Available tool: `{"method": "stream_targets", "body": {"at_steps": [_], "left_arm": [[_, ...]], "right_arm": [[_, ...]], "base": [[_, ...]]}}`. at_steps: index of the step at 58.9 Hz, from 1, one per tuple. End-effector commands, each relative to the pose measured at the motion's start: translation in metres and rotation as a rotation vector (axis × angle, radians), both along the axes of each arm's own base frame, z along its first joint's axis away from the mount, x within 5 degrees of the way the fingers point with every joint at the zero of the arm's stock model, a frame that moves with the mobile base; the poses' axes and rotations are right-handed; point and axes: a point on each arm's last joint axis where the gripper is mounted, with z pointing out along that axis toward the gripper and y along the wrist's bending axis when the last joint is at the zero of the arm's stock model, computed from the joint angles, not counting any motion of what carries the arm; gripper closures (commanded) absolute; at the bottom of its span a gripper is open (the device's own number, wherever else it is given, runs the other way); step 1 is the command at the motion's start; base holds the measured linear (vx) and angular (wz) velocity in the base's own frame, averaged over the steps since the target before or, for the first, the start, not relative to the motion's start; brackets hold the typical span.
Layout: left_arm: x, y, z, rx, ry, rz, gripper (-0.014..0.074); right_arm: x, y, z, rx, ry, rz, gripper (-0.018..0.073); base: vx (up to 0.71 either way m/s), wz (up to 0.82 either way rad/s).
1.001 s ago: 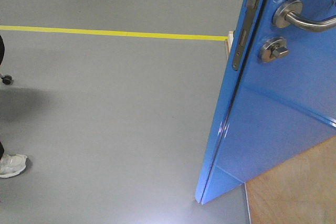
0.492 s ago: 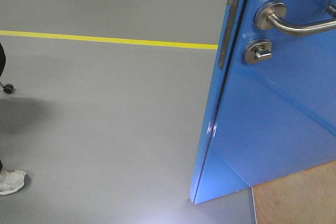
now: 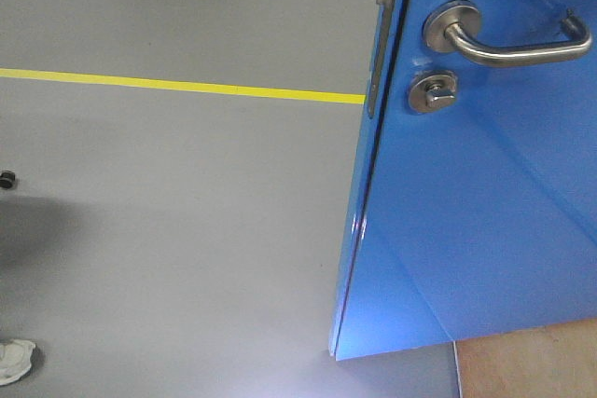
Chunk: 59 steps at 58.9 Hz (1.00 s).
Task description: Move to blue door and open it
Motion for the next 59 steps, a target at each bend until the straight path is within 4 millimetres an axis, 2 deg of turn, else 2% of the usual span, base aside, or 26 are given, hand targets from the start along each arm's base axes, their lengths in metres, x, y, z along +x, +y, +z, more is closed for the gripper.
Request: {"method": "stream_targets", "body": {"at_steps": [1, 59], "left_arm": [[0.001, 0.0001, 0.0064, 0.006, -0.089, 0.002, 0.0526], [0.001, 0.0001, 0.0064, 0.006, -0.089, 0.002, 0.0526]], "right_arm": [[-0.0025, -0.0039, 0.0187, 0.031, -0.074, -0.057, 0.0557], [-0.0025, -0.0039, 0.0187, 0.032, -0.074, -0.057, 0.0557]], "base": [[0.23, -0.01], [0.22, -0.01]]}}
